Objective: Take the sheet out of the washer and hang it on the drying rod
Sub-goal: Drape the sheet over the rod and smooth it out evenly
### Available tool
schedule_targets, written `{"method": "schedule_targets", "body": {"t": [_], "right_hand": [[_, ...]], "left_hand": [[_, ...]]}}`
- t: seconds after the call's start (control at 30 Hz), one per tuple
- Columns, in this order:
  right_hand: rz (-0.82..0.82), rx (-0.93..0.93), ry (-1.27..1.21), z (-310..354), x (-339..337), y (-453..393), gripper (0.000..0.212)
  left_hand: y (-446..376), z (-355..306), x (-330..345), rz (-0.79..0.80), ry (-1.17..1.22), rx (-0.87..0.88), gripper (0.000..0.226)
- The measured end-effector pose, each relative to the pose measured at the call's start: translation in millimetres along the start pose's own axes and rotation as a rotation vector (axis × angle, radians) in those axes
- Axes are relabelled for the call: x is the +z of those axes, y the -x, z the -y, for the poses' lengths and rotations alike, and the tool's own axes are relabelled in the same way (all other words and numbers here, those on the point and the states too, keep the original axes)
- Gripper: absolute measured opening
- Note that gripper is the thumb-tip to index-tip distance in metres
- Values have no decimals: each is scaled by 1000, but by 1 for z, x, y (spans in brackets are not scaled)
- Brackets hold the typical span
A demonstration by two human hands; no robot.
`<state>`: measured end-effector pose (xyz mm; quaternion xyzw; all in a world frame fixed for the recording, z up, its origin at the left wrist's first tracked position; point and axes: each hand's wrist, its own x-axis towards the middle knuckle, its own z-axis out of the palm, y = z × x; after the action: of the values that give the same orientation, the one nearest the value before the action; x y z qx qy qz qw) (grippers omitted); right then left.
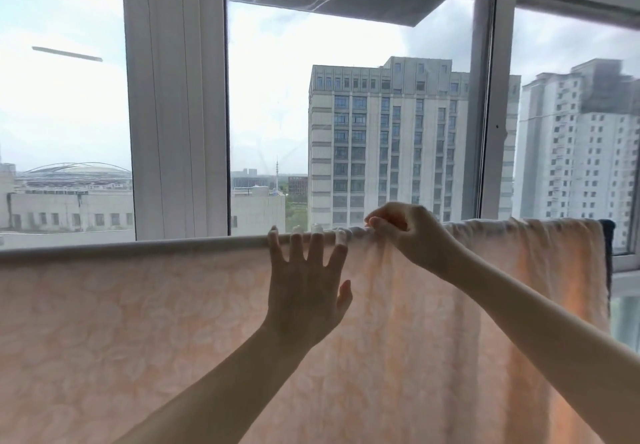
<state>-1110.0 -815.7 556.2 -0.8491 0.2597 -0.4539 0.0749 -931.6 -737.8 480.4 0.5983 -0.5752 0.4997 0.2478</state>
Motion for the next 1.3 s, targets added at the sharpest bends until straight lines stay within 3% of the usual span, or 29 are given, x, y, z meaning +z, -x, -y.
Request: {"method": "schedule_targets", "body": {"t": [0.13,0.4,0.57,0.73,1.3], "right_hand": [[-12,-54,105,-7,-3,11,20],[-127,-226,356,-21,8,14,17],[-165,-229,381,-22,12,10,1],[-266,-121,358,-36,-9,1,5],[-120,-238,253,-77,-18,11,18]], "left_hand": [[0,8,3,37,-40,16,66],[0,14,8,-12,-42,9,59],[-1,15,14,-51,-54,-2,53],[1,20,14,-61,-71,-15,54],[-17,-32,11,39,-109,-97,56]]}}
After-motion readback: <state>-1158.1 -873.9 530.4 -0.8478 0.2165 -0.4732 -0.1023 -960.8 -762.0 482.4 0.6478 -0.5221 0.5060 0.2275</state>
